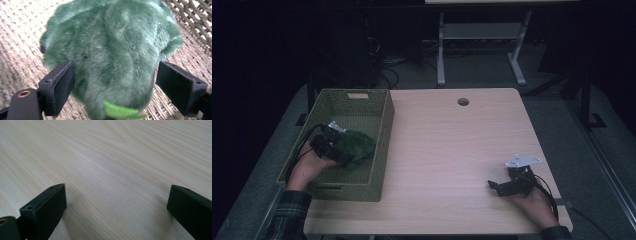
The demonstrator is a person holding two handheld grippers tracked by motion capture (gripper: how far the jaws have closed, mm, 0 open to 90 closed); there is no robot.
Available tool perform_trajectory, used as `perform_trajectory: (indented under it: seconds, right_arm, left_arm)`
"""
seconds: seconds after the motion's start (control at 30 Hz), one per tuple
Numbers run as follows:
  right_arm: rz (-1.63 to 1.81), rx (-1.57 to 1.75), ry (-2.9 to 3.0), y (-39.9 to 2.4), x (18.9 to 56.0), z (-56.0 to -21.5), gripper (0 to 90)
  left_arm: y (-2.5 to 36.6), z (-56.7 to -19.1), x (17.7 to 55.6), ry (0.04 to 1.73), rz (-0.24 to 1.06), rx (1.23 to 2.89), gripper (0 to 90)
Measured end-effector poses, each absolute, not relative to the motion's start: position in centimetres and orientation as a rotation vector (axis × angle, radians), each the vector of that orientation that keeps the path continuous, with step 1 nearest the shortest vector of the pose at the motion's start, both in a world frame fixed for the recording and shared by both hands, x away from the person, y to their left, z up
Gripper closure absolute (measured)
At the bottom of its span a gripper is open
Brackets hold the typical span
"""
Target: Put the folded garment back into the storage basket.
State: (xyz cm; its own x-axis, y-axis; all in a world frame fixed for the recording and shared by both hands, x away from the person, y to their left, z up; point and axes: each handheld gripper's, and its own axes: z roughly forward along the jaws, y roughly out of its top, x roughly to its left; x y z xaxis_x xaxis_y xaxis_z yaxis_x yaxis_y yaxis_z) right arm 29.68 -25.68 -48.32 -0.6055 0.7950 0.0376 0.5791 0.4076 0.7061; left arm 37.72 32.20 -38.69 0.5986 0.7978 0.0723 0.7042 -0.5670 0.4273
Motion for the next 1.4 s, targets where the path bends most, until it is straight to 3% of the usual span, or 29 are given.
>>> perform_trajectory:
  seconds: [0.33, 0.7, 0.93, 1.4]
  right_arm:
    - [1.001, 1.196, 2.362, -25.7, 29.6, -48.3, 2.1]
    - [1.001, 1.197, 2.362, -25.7, 29.6, -48.3, 2.1]
    - [1.001, 1.197, 2.362, -25.7, 29.6, -48.3, 2.1]
    - [1.002, 1.196, 2.364, -25.7, 29.7, -48.3, 2.0]
  left_arm:
    - [33.1, -35.3, 37.7, 1.188, 0.392, 2.405, 13.5]
    - [31.2, -32.9, 37.4, 1.108, 0.374, 2.291, 13.8]
    - [28.0, -30.9, 36.7, 0.998, 0.384, 2.207, 13.8]
    - [20.5, -30.6, 35.6, 0.827, 0.344, 2.211, 13.8]
